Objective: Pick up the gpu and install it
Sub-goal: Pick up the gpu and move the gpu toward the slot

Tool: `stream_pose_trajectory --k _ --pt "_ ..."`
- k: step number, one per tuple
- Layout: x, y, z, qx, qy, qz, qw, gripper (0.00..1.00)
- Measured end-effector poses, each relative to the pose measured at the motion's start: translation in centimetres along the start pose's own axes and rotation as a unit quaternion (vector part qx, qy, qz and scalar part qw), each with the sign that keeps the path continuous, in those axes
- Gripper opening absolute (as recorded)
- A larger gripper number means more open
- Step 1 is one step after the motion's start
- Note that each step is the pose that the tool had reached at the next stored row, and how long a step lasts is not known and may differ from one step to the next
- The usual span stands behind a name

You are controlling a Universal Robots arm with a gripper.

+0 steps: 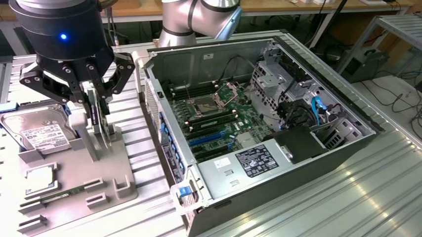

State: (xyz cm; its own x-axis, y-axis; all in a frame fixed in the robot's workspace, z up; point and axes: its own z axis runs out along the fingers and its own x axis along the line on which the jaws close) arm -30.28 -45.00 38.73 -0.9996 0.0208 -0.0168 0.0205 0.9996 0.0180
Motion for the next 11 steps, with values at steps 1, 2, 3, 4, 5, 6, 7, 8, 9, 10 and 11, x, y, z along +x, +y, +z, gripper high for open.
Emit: stream_pose_trajectory --k 1,2,3,4,5,6,7,8,9,10,11 --pt "0.0 0.00 -0.16 0.0000 0.0000 0.000 1.0000 0.27" --pt "0.0 0.00 -0.31 0.0000 0.0000 0.000 1.0000 0.27" --pt "0.0 0.01 -0.46 -0.0001 0.0000 0.000 1.0000 0.27" --pt "0.0 0.01 -0.60 0.0000 0.0000 0.000 1.0000 0.27" --pt "0.0 0.01 -0.72 0.0000 0.0000 0.000 1.0000 0.27" --pt "0.0 0.01 -0.86 0.0000 0.0000 0.000 1.0000 0.27" --pt "0.0 0.02 -1.00 0.0000 0.0000 0.000 1.0000 0.27" --pt "0.0 0.02 -1.13 0.0000 0.0000 0.000 1.0000 0.27" --pt "0.0 0.02 -1.28 0.0000 0.0000 0.000 1.0000 0.27" --pt "0.0 0.02 -1.39 0.0000 0.0000 0.000 1.0000 0.27" --pt "0.0 0.03 -1.49 0.0000 0.0000 0.000 1.0000 0.27"
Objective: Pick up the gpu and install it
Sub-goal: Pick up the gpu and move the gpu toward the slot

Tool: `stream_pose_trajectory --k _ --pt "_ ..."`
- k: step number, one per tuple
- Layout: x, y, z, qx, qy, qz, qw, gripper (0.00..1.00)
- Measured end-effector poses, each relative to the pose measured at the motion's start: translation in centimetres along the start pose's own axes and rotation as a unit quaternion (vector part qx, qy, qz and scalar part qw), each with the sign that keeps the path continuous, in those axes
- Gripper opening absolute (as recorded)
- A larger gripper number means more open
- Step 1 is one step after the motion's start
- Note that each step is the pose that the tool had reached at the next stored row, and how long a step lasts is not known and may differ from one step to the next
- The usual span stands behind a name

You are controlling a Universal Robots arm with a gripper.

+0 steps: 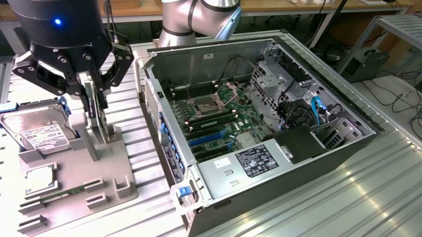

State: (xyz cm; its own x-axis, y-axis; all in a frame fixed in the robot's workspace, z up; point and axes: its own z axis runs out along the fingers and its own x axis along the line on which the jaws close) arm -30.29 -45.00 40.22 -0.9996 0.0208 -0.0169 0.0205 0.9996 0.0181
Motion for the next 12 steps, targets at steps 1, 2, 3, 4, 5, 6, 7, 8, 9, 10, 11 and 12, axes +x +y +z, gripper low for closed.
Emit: stream_pose_trajectory --k 1,2,3,4,5,6,7,8,9,10,11,12 --pt "0.0 0.00 -0.14 0.0000 0.0000 0.000 1.0000 0.27" --pt "0.0 0.01 -0.30 0.0000 0.0000 0.000 1.0000 0.27" --pt "0.0 0.01 -0.42 0.0000 0.0000 0.000 1.0000 0.27" --pt "0.0 0.01 -0.55 0.0000 0.0000 0.000 1.0000 0.27" --pt "0.0 0.01 -0.68 0.0000 0.0000 0.000 1.0000 0.27" --pt "0.0 0.01 -0.80 0.0000 0.0000 0.000 1.0000 0.27" --pt "0.0 0.01 -0.90 0.0000 0.0000 0.000 1.0000 0.27" --pt "0.0 0.02 -1.02 0.0000 0.0000 0.000 1.0000 0.27" --pt "0.0 0.02 -1.12 0.0000 0.0000 0.000 1.0000 0.27" --pt "0.0 0.02 -1.23 0.0000 0.0000 0.000 1.0000 0.27" --pt "0.0 0.02 -1.34 0.0000 0.0000 0.000 1.0000 0.27" --pt "0.0 0.03 -1.44 0.0000 0.0000 0.000 1.0000 0.27"
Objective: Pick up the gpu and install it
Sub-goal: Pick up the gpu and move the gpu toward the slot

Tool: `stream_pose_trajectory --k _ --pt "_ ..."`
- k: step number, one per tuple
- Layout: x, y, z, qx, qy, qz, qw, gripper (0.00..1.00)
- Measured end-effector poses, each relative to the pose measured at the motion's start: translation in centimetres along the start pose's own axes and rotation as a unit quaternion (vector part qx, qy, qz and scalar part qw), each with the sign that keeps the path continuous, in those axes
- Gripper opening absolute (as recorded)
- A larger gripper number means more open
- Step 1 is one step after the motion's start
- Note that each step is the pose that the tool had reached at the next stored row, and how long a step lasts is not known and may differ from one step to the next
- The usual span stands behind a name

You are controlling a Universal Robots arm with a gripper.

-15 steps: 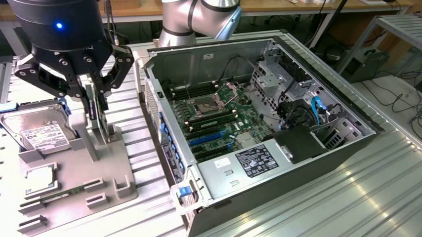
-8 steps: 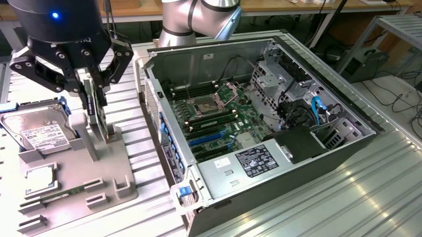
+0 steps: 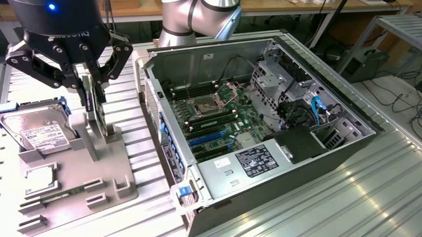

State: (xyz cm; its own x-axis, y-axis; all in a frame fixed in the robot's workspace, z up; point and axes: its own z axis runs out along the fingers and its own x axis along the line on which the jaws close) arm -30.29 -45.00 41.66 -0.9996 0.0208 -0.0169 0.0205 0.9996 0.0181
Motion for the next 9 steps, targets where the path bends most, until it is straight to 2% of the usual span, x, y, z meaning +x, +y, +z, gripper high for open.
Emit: stream_pose_trajectory --k 9 --pt "-0.02 0.01 -0.85 0.0000 0.0000 0.000 1.0000 0.27"
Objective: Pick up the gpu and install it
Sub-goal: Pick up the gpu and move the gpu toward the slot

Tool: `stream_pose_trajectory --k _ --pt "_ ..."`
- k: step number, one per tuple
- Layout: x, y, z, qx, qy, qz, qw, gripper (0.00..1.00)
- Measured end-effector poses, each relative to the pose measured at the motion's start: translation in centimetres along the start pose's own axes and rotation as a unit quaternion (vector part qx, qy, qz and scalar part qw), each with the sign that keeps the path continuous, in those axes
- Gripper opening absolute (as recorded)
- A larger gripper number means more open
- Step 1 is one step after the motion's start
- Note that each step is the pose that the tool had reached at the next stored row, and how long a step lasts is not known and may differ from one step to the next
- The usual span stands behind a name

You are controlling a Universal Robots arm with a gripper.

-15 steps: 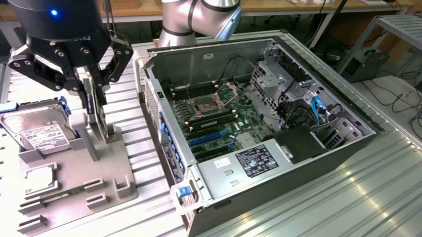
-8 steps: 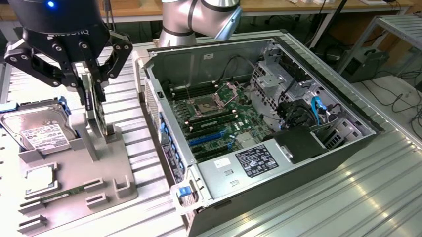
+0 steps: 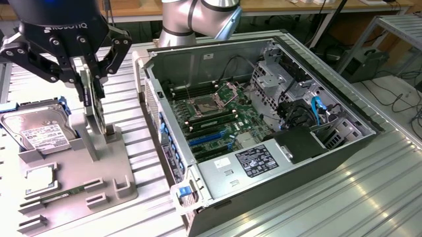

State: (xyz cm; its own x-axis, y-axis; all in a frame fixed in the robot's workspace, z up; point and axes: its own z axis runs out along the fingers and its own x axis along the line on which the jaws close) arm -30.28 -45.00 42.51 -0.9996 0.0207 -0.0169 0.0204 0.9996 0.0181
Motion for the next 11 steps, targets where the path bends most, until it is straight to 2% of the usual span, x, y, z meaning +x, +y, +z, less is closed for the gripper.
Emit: stream_pose_trajectory --k 11 --pt "-0.02 0.01 -1.14 0.0001 0.0000 0.000 1.0000 0.27"
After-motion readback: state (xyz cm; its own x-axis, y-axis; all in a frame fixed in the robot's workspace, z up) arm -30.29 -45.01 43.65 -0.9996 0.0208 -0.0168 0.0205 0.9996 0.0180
